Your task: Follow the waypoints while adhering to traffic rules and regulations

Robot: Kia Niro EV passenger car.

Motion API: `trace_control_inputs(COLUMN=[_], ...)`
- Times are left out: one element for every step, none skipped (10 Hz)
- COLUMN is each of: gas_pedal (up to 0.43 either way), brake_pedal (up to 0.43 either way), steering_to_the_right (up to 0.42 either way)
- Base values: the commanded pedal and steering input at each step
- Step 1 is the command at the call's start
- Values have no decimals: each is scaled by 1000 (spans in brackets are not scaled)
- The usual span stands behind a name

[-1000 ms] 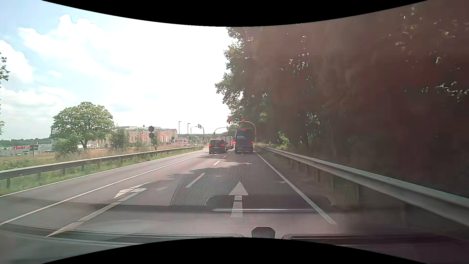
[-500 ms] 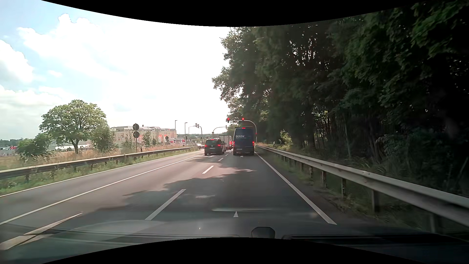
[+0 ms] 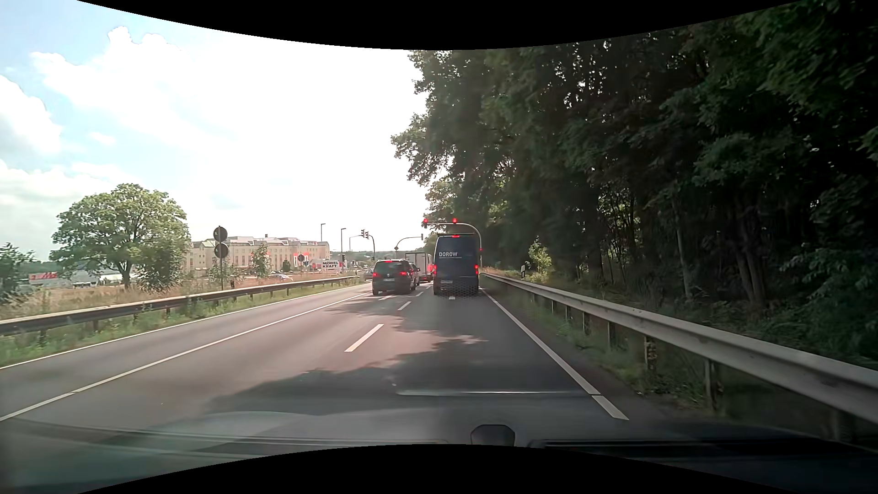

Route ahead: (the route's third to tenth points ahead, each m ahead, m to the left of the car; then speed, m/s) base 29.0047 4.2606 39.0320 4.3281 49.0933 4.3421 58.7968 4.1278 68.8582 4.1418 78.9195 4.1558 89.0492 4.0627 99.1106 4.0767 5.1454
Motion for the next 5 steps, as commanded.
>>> trace_control_inputs(gas_pedal=[0, 0, 0, 0, 0], brake_pedal=[213, 232, 232, 250, 256], steering_to_the_right=[-4, -5, -4, -5, -5])
